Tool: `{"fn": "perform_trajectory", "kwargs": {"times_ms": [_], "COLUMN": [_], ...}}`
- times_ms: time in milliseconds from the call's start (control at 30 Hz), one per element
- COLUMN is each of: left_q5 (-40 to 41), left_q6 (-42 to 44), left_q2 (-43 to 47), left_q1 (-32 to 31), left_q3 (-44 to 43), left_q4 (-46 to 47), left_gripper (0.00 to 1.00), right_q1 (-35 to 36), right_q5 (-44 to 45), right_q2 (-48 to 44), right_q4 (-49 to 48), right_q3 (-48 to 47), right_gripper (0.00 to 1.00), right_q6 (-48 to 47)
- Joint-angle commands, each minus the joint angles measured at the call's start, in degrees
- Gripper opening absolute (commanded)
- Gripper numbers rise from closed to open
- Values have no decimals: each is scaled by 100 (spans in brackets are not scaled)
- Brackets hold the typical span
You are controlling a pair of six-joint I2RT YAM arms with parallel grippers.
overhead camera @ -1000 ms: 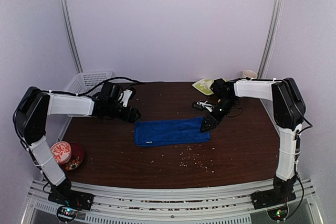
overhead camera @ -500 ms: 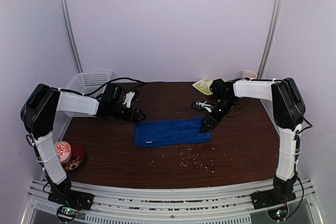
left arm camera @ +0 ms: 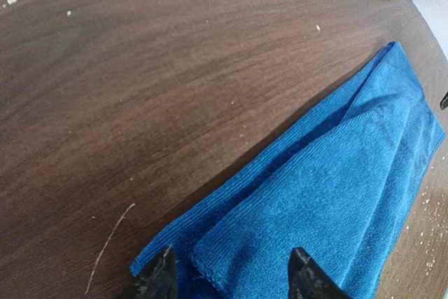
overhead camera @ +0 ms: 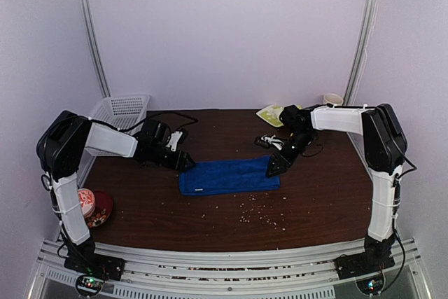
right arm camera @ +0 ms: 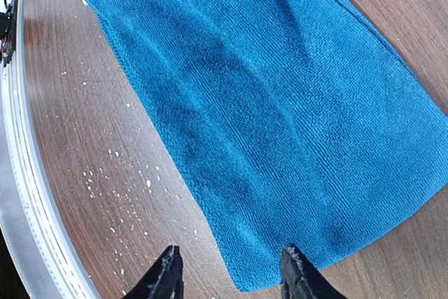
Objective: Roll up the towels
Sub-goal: Smooth out the towel at the center of the board.
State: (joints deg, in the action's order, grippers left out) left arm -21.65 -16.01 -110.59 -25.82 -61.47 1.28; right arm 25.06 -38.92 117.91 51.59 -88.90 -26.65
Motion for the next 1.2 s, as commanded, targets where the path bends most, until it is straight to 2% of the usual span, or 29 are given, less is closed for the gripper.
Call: {"fn": "perform_trajectory", "kwargs": {"times_ms": [0, 233, 367, 533, 633, 733, 967, 1167], "left_q5": [-180, -208, -174, -130, -71, -43, 215, 415], "left_q6": [-36, -59, -71, -45, -34, -10, 99, 168], "left_q2": [-139, -185, -169, -223, -220, -142, 190, 335], "left_q1": [21, 21, 20, 22, 16, 18, 17, 0], "left_q3": [0, 44, 60, 23, -4, -14, -54, -93], "left_q4": [294, 417, 452, 387, 335, 306, 39, -128], "left_gripper": [53, 46, 38, 22, 8, 0, 0, 0], "right_q1": [41, 43, 42, 43, 41, 36, -70, -91], "right_q5": [68, 83, 86, 94, 110, 212, 569, 203], "right_q2": [24, 30, 46, 39, 35, 3, -223, -15], "right_q4": [-42, -51, -52, -68, -85, -300, -1560, -2009], "right_q3": [2, 5, 5, 5, 0, 36, 416, 391], "right_gripper": [48, 48, 47, 47, 47, 47, 48, 49], "right_q6": [-4, 3, 8, 13, 24, 137, 945, 1342]}}
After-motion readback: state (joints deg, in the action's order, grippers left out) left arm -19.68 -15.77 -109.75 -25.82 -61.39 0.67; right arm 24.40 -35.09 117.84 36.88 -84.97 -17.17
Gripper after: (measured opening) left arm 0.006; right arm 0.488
